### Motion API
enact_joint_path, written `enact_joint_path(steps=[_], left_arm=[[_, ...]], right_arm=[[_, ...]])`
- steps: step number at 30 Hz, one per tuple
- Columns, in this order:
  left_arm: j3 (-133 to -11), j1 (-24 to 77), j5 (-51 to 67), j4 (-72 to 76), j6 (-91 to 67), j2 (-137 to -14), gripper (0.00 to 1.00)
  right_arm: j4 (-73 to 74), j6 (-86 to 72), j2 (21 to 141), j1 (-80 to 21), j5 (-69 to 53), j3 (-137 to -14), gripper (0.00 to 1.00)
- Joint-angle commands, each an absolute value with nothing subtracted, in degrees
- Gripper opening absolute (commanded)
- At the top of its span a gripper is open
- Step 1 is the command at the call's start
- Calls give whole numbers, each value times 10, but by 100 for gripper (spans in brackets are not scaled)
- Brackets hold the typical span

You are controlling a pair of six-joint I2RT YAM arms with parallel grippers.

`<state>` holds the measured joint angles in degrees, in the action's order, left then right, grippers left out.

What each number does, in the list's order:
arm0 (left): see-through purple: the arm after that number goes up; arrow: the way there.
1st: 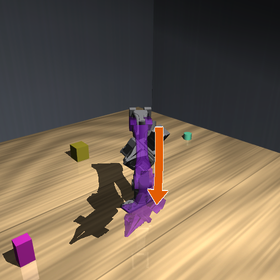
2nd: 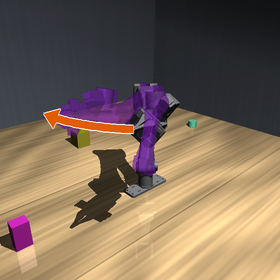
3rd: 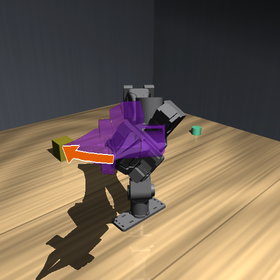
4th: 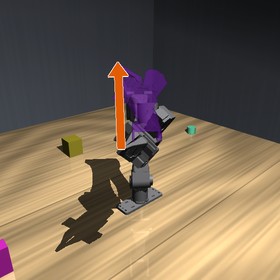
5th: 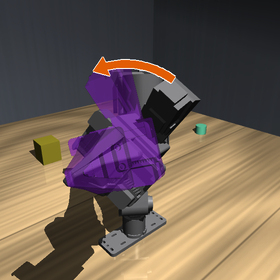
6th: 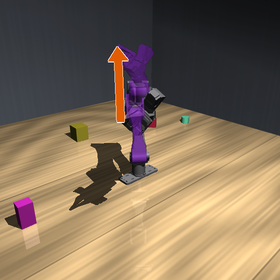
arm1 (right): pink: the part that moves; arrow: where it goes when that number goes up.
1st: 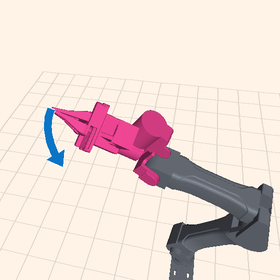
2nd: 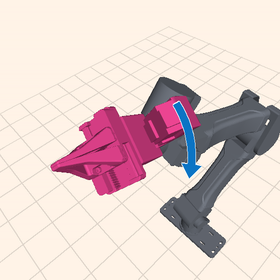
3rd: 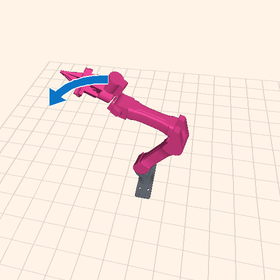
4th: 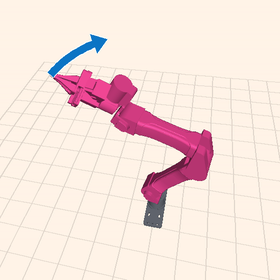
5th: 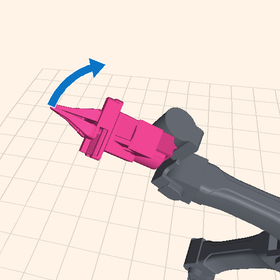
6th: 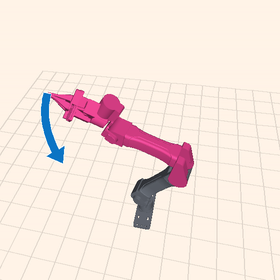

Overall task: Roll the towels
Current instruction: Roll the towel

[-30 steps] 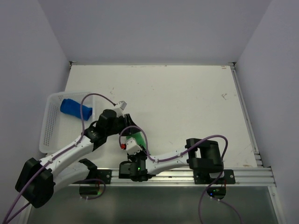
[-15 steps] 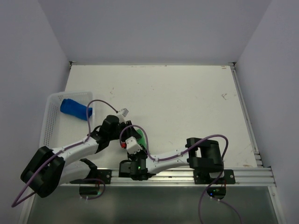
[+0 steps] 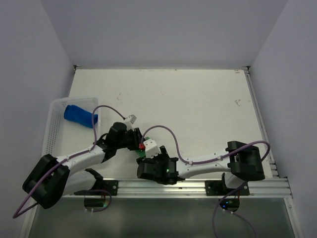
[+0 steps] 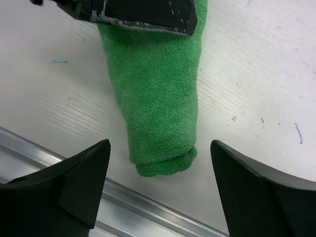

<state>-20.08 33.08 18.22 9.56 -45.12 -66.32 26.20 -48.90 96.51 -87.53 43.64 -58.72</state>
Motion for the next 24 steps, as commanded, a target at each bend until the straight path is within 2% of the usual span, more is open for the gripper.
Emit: enact_joint_path(steps=[1,7,16,24], left_arm=[[-186,332,151,67,-425,-674,40],[-186,331,150,63,-425,-672,40],[-183,332,144,53,-425,-665,40],[-178,331,141,47,-425,-657,40]], right_arm=[[176,-459,914,-860,370,-560,88],[74,-468,872,-795,258,-478,88],[-55,-496,862,-752,174,-395,86],[-86,-499,876,-740,152,-372,73]])
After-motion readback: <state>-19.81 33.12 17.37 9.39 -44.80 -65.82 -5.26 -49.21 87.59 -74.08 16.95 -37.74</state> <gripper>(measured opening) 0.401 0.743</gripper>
